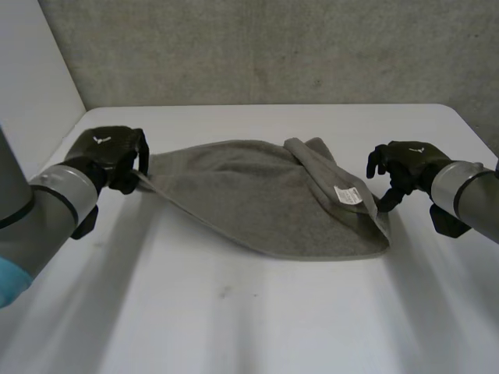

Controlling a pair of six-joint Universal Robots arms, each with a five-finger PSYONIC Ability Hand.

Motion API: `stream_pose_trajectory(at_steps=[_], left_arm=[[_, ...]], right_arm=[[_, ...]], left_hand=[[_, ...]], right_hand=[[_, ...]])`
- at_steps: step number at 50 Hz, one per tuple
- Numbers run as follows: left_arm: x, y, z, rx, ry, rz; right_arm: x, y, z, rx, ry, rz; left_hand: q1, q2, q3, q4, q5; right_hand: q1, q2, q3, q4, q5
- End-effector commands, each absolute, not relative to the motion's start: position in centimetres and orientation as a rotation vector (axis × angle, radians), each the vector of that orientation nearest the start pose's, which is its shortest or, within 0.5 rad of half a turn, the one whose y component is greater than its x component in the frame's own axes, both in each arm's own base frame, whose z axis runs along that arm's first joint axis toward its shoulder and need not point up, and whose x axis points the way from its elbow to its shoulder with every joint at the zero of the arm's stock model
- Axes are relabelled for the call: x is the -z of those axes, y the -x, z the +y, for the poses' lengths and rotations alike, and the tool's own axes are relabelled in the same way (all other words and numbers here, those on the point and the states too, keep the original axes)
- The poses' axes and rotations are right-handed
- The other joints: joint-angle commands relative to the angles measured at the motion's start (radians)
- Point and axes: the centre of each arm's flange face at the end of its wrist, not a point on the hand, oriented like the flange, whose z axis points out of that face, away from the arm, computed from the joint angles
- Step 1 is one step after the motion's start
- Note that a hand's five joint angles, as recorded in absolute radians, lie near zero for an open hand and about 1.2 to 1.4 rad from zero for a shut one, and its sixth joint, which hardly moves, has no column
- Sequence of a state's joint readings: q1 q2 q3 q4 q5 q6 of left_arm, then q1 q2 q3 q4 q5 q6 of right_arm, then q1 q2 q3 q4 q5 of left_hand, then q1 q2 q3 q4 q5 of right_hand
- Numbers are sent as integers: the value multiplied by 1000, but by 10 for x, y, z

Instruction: Fold the towel.

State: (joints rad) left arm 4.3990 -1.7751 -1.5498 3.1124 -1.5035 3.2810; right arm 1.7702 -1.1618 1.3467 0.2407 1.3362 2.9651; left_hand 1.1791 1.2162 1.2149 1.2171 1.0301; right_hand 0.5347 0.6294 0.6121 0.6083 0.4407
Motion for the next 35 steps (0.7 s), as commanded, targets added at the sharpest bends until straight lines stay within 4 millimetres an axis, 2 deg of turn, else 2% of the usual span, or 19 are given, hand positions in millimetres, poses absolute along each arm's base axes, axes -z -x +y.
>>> stream_pose_trajectory(at_steps=[1, 7, 9, 10, 12, 13, 14, 15, 17, 18, 20, 23, 25, 26, 28, 31, 35], left_arm=[[-274, 227, -259, 2181, -620, 2403], [-284, 225, -257, 2240, -603, 2352], [-286, 222, -260, 2251, -586, 2336], [-286, 222, -260, 2251, -586, 2336], [-286, 219, -262, 2247, -569, 2334], [-286, 219, -262, 2247, -569, 2334], [-284, 217, -264, 2239, -561, 2334], [-284, 217, -264, 2239, -561, 2334], [-284, 214, -266, 2238, -547, 2332], [-284, 214, -266, 2238, -547, 2332], [-285, 210, -270, 2243, -526, 2317], [-284, 209, -273, 2246, -517, 2311], [-281, 207, -275, 2239, -510, 2312], [-281, 207, -275, 2239, -510, 2312], [-281, 206, -277, 2243, -503, 2306], [-280, 206, -278, 2245, -499, 2305], [-278, 205, -278, 2237, -498, 2311]], right_arm=[[-216, -218, -288, 1647, 664, 2335], [-212, -229, -275, 1777, 787, 2225], [-207, -239, -267, 1867, 1018, 2154], [-207, -239, -267, 1868, 1019, 2153], [-200, -241, -260, 1908, 1263, 2136], [-200, -241, -260, 1908, 1264, 2136], [-195, -241, -257, 1917, 1398, 2120], [-195, -241, -257, 1917, 1400, 2120], [-186, -239, -250, 1918, 1626, 2080], [-186, -239, -250, 1918, 1627, 2080], [-179, -239, -246, 1919, 1798, 2030], [-173, -239, -246, 1900, 1856, 1997], [-166, -244, -243, 1857, 1941, 1878], [-166, -244, -243, 1856, 1941, 1877], [-160, -250, -238, 1821, 1972, 1753], [-155, -256, -240, 1823, 1990, 1657], [-148, -259, -245, 1844, 2037, 1594]], left_hand=[[217, 180, 181, 179, 192], [217, 180, 181, 179, 192], [217, 180, 181, 179, 192], [217, 180, 181, 179, 192], [217, 180, 181, 179, 192], [217, 180, 181, 179, 192], [217, 180, 181, 179, 192], [217, 180, 181, 179, 192], [217, 180, 181, 179, 192], [217, 180, 181, 179, 192], [217, 180, 181, 179, 192], [217, 180, 181, 179, 192], [217, 180, 181, 179, 192], [217, 180, 181, 179, 192], [217, 180, 181, 179, 192], [217, 180, 181, 179, 192], [217, 180, 181, 179, 192]], right_hand=[[50, -45, -28, -24, -31], [-62, -157, -140, -136, -143], [-74, -169, -151, -147, -154], [-74, -169, -151, -147, -154], [-74, -169, -151, -147, -154], [-74, -169, -151, -147, -154], [-74, -169, -151, -147, -154], [-74, -169, -151, -147, -154], [-74, -169, -151, -147, -154], [-74, -169, -151, -147, -154], [-74, -169, -151, -147, -154], [-74, -169, -151, -147, -154], [-71, -166, -148, -145, -152], [-71, -166, -148, -145, -152], [-77, -171, -154, -150, -157], [-86, -180, -163, -159, -166], [-106, -201, -183, -180, -187]])
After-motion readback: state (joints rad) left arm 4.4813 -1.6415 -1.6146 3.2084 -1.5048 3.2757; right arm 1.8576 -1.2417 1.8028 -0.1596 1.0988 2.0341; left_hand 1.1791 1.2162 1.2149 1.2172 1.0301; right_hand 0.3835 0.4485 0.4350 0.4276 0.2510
